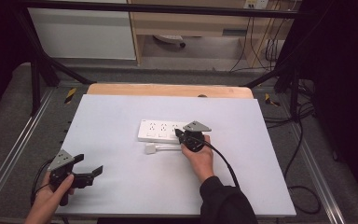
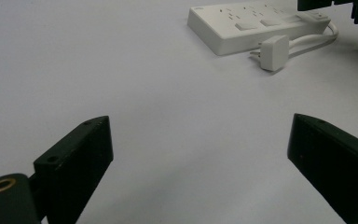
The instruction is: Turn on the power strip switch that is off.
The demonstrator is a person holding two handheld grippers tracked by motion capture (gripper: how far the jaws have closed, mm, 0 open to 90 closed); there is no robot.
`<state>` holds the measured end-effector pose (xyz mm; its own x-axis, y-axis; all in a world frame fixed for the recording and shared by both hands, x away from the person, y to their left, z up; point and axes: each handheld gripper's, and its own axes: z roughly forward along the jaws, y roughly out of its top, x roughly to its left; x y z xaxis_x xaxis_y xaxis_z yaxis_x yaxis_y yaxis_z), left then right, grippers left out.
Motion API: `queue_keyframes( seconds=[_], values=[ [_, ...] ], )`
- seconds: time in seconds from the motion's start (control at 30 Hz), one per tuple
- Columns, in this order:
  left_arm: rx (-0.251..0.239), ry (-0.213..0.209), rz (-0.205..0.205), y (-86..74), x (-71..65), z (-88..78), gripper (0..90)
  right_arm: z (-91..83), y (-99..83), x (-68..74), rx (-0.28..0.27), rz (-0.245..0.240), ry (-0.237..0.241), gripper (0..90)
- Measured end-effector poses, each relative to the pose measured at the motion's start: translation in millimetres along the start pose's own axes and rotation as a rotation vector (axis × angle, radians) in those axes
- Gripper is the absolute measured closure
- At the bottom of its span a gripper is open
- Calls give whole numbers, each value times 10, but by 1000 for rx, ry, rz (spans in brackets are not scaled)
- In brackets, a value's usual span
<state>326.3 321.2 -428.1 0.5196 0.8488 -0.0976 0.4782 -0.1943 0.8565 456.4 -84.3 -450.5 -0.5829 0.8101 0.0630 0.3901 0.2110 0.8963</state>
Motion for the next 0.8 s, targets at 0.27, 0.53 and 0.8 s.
queue_keyframes(
  seconds=[0.27,0.53,0.8],
  values=[
    [-1,1,2,0,0,1,68,10,-18,-5,12,11,-8,900],
    [-1,1,3,-1,1,1,68,15,-26,-1,17,13,-8,900],
    [-1,0,1,-2,1,1,68,17,-36,-3,19,6,-10,900]
  ],
)
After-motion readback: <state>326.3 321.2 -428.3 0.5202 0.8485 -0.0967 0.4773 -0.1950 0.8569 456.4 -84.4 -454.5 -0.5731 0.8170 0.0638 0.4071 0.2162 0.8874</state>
